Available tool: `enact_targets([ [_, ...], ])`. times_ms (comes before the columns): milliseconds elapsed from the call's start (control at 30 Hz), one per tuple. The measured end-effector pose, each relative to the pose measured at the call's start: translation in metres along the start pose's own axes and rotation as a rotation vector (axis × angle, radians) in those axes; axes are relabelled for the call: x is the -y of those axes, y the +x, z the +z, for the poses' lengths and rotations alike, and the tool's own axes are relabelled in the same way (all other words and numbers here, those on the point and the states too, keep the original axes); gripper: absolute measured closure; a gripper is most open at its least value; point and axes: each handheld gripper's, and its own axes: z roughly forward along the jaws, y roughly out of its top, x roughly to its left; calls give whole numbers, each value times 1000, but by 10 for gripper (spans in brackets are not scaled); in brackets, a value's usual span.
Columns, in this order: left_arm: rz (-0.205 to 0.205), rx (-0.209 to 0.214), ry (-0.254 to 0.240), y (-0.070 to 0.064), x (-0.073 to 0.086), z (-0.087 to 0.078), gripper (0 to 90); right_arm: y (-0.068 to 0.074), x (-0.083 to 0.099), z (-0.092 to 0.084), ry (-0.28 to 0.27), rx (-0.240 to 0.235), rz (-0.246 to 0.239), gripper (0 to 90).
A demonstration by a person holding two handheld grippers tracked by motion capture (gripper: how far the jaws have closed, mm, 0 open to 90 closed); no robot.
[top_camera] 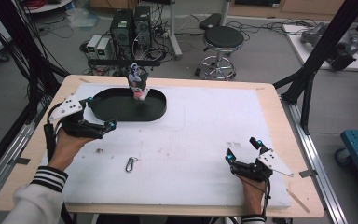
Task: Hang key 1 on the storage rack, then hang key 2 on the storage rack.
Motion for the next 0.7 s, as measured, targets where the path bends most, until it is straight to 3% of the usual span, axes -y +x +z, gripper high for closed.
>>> enact_targets([
  [500,-25,61,-28,-1,27,-26,17,0,0,0,2,-2,1,5],
  [700,-25,48,-20,1,27,-27,17,0,0,0,0,-2,-13,5],
])
